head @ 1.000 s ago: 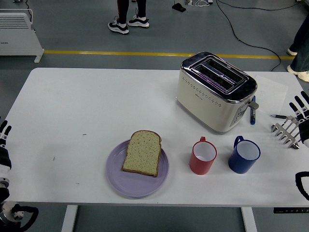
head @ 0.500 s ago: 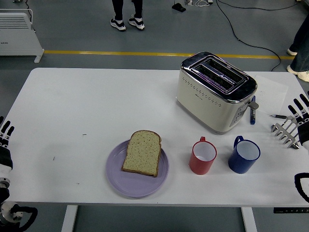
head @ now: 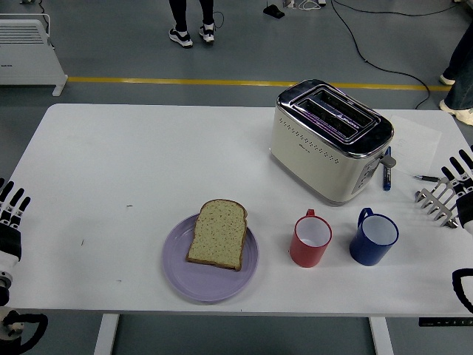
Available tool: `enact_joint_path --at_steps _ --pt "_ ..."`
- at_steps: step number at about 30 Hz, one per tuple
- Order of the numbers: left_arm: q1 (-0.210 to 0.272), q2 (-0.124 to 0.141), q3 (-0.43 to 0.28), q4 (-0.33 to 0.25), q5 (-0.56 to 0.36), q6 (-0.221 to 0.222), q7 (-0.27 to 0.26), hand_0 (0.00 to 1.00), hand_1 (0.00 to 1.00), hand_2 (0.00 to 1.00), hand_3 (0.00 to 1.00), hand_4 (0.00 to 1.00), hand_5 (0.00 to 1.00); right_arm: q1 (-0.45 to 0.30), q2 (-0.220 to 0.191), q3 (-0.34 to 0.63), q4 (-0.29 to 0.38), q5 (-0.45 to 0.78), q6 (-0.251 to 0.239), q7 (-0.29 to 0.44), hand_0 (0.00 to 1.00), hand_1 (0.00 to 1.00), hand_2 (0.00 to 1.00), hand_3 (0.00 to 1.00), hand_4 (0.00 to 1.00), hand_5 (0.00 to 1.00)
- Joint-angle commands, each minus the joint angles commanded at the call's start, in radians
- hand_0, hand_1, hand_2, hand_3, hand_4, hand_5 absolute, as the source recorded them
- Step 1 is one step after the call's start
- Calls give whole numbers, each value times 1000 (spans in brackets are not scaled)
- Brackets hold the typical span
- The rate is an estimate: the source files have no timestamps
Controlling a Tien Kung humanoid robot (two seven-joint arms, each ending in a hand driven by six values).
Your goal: Push plate across desktop,pick up the break from the machine,place the break in the plate
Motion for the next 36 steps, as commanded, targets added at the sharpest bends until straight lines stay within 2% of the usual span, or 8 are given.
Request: enact_joint_path --at_steps 8,18,25,36 --pt "-4 0 -28 -18 4 -14 76 780 778 805 736 553 998 2 4 6 -4 -10 8 -5 771 751 767 754 504 448" --pt "-12 0 -56 -28 42 -99 147 784 782 803 740 552 998 7 4 11 -9 -24 26 -17 770 749 764 754 501 442" --pt "-9 0 -62 -28 50 -115 154 786 785 805 742 551 998 7 4 15 -11 -24 27 -19 769 747 760 752 500 442" --pt "-9 0 -58 -23 47 -115 149 787 786 804 742 552 998 7 4 16 -14 -25 30 -23 768 747 760 750 499 441"
